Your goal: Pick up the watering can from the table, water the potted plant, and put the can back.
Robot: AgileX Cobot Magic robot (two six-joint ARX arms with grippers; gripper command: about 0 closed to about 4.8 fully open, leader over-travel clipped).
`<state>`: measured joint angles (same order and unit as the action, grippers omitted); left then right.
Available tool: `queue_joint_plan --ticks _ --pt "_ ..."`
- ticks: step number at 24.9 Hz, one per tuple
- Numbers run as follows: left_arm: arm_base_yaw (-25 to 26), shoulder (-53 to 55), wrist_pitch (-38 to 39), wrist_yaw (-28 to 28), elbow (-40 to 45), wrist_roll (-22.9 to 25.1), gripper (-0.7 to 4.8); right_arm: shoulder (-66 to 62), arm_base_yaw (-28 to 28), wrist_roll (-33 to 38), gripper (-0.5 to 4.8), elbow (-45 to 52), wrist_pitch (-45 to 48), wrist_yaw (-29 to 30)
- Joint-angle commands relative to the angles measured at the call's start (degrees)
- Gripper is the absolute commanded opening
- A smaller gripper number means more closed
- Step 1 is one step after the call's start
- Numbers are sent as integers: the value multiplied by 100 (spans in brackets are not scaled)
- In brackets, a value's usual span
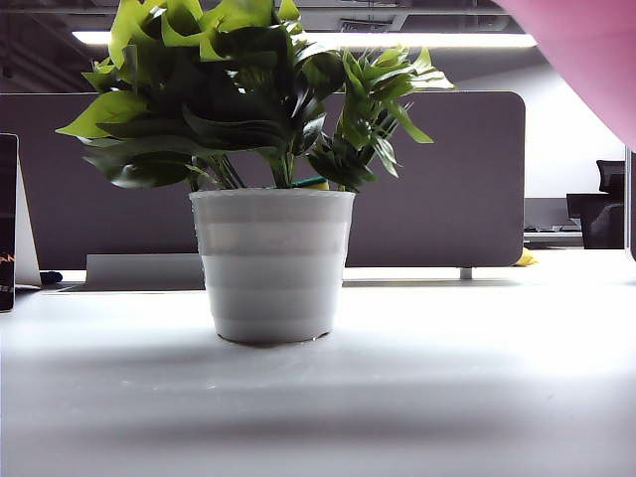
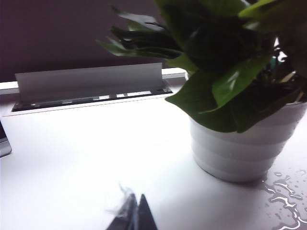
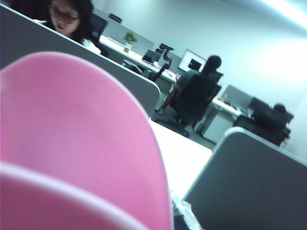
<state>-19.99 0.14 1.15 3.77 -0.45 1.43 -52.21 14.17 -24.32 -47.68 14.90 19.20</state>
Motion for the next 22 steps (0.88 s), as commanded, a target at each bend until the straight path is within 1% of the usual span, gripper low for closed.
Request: queue_joint_plan --ticks 1,10,16,22 --pt "7 9 -35 9 -4 -15 -5 -2 -142 -262 -6 -339 422 -166" --pt "-11 9 -35 7 -4 -15 -5 -308 -415 -776 -6 -828 369 -321" --pt "-208 9 -33 7 -4 -17 -5 -474 -634 -1097 -6 -1045 374 -509" --pt "-426 9 -35 0 -4 -17 -5 -562 -748 -1366 -6 -1169 376 -562"
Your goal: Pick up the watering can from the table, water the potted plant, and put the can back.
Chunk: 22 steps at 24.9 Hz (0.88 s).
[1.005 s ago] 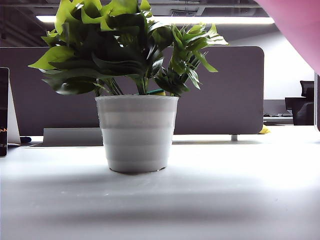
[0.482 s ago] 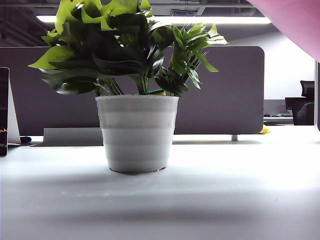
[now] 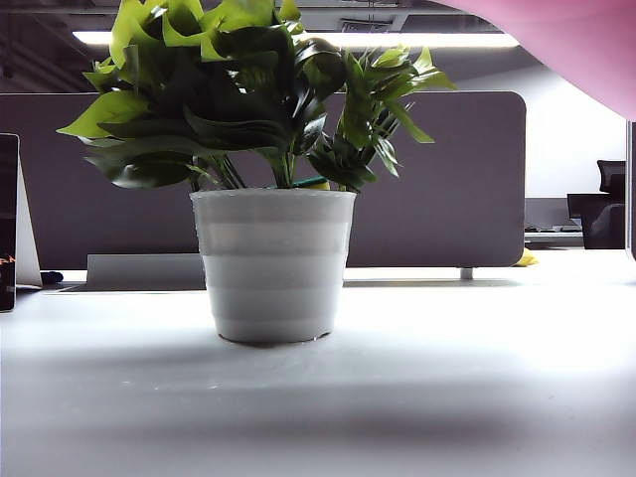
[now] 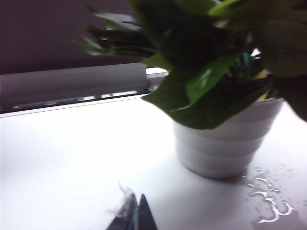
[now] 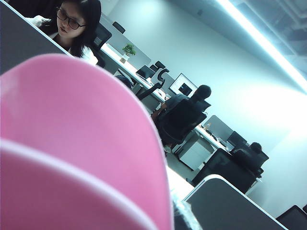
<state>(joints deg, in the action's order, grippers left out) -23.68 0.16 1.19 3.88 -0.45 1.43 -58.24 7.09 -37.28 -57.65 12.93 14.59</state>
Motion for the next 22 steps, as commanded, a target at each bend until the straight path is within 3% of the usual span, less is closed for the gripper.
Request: queue_joint_plan --ticks 1,22 --pt "-68 7 -39 -13 -4 -15 -5 37 -61 -146 -6 -188 575 -125" --pt "-90 7 -39 -7 -4 -15 -5 35 -61 -719 -6 -452 671 -227"
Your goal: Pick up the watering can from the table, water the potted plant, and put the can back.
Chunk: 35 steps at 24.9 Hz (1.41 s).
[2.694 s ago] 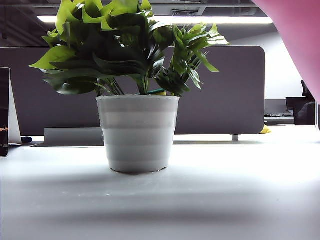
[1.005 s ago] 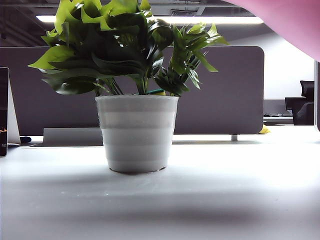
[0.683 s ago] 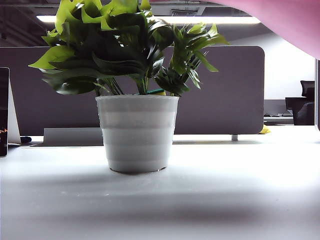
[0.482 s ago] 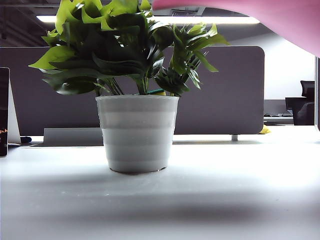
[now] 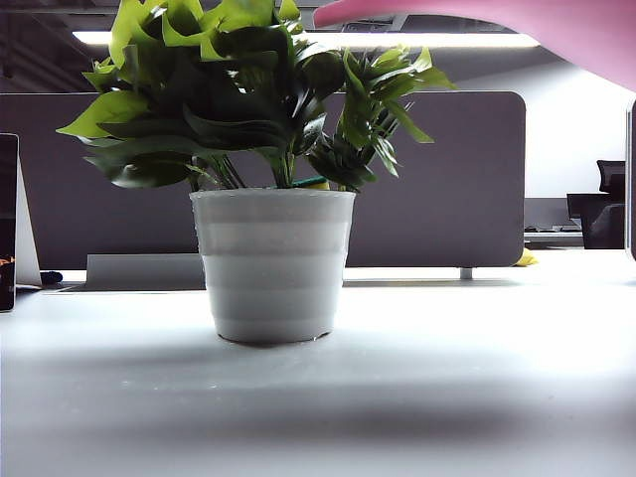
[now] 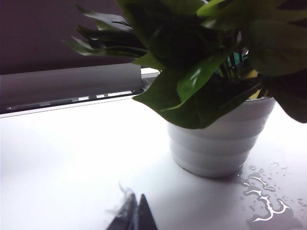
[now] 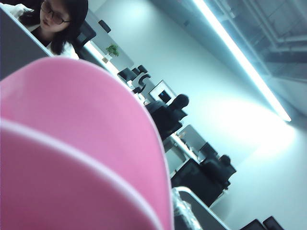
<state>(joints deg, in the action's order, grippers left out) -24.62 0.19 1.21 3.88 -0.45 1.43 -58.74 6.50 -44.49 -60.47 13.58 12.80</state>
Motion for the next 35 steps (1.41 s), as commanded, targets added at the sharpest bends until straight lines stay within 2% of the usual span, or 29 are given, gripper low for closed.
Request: queue_joint_plan --ticks 1,16,20,35 --pt "2 4 -42 -7 -4 -15 -5 85 -2 -44 -6 -195 573 -48" --pt "4 4 -42 -7 -4 -17 -5 85 -2 -280 -6 -334 551 -44" --pt "4 4 -42 -7 -4 -17 -5 85 -2 -527 -6 -337 553 74" --pt "4 4 -42 -7 -4 -15 -5 87 -2 -575 -6 -337 555 151"
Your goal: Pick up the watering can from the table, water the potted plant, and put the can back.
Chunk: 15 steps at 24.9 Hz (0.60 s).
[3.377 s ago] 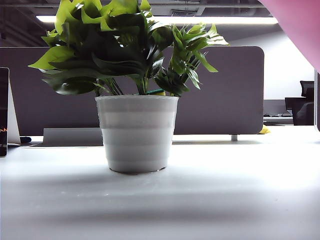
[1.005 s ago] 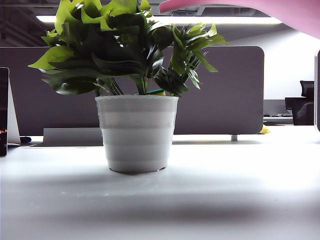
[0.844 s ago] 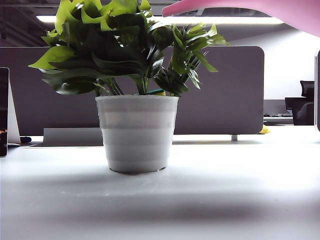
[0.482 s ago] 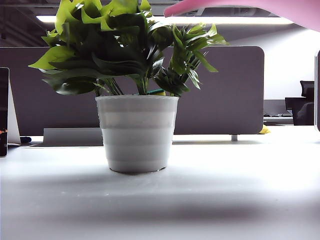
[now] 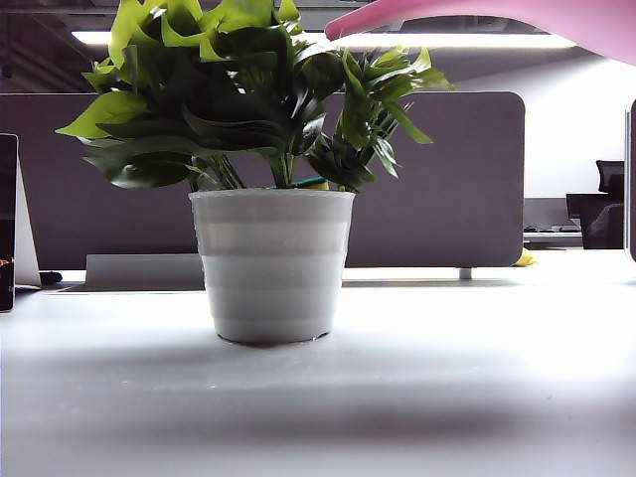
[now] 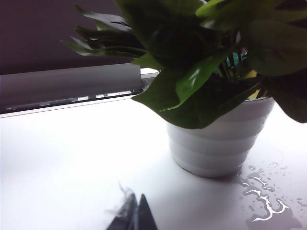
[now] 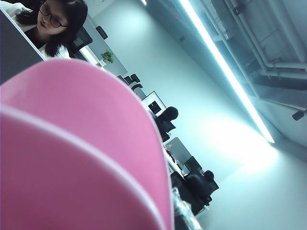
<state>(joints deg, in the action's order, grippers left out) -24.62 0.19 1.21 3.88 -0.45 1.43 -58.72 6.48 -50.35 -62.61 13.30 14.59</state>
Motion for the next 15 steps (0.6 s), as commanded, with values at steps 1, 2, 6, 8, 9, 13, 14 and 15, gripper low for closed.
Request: queue_joint_plan --ticks 1,2,6,8,9,13,14,15 --pt "4 4 -42 -7 -4 -15 -5 85 0 7 -6 -122 584 -28" --pt "4 4 -42 -7 -4 -17 -5 85 0 -15 -6 -122 581 -28" --pt "4 4 -42 -7 -4 -17 -5 87 0 -48 -6 -122 581 -31" --pt "4 4 -42 -7 -4 -17 -5 87 0 -46 -6 -122 581 -31" --pt "4 4 -42 -7 -4 -15 -5 87 0 -46 -6 -122 581 -28" --pt "4 4 -42 -7 -4 -17 -5 85 0 -44 -6 -122 575 -31" --pt "4 4 -42 -7 -4 -17 -5 87 0 -39 -6 -122 570 -33" --pt "4 4 -42 -7 -4 -15 -5 92 2 9 -5 -122 568 -39"
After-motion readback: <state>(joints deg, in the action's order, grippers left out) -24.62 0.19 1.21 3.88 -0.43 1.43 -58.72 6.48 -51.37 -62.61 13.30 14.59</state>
